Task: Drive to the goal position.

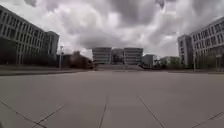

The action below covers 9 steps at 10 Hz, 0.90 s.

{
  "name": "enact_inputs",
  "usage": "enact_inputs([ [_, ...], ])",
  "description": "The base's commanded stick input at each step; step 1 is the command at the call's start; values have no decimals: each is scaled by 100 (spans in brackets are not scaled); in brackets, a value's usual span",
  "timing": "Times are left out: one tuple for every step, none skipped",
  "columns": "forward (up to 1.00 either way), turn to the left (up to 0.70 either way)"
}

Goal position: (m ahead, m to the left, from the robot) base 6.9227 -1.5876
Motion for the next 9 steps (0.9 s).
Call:
enact_inputs([
  [85, 0],
  [85, 0],
  [85, 0],
  [85, 0],
  [85, 0],
  [85, 0],
  [85, 0],
  [85, 0],
  [85, 0],
])
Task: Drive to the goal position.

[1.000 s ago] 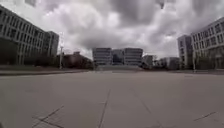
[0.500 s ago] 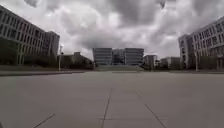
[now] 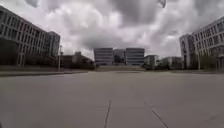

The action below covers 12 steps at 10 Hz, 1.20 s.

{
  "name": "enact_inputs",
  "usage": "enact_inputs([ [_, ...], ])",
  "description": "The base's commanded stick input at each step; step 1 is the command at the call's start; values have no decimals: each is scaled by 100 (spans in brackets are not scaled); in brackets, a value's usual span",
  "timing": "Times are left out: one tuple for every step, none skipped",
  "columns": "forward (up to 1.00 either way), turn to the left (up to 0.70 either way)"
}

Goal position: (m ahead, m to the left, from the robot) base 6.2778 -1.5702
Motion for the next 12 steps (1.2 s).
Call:
enact_inputs([
  [85, 0],
  [85, 0],
  [85, 0],
  [85, 0],
  [85, -1],
  [85, -3],
  [85, -10],
  [85, -11],
  [85, -9],
  [85, -6],
  [85, -1],
  [85, 0],
])
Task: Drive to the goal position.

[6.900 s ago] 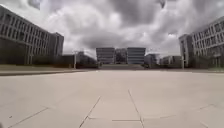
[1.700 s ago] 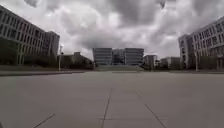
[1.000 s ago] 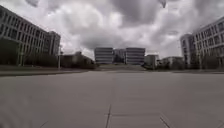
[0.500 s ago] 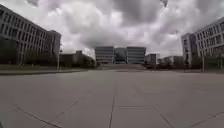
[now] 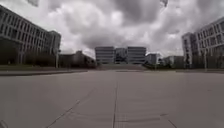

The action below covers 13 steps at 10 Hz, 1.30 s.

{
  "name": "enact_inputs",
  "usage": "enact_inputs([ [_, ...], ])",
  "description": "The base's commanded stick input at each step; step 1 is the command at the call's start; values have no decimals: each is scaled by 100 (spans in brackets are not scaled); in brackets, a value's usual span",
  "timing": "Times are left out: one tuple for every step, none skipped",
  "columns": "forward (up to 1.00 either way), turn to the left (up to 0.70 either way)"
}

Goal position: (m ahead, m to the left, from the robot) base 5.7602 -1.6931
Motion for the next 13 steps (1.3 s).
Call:
enact_inputs([
  [85, 0],
  [85, 0],
  [85, 0],
  [85, 0],
  [85, 0],
  [85, 0],
  [85, 0],
  [85, 0],
  [85, 0],
  [85, 0],
  [85, 0],
  [85, 0],
  [85, 0],
])
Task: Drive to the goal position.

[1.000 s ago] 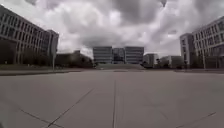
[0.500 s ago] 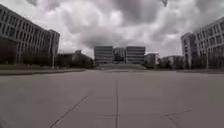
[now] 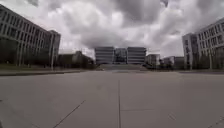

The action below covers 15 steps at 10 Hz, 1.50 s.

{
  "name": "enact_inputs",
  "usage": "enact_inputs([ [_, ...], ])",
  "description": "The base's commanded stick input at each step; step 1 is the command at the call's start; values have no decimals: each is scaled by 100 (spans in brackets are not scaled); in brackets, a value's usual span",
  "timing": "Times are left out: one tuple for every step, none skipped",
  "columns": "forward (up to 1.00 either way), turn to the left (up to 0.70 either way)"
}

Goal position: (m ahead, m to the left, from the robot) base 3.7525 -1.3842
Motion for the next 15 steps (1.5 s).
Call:
enact_inputs([
  [85, 0],
  [85, 0],
  [85, 0],
  [85, 0],
  [85, 0],
  [85, 0],
  [85, 0],
  [85, 0],
  [85, 0],
  [85, 0],
  [85, 0],
  [85, 0],
  [60, 0],
  [0, 0],
  [0, 0],
])
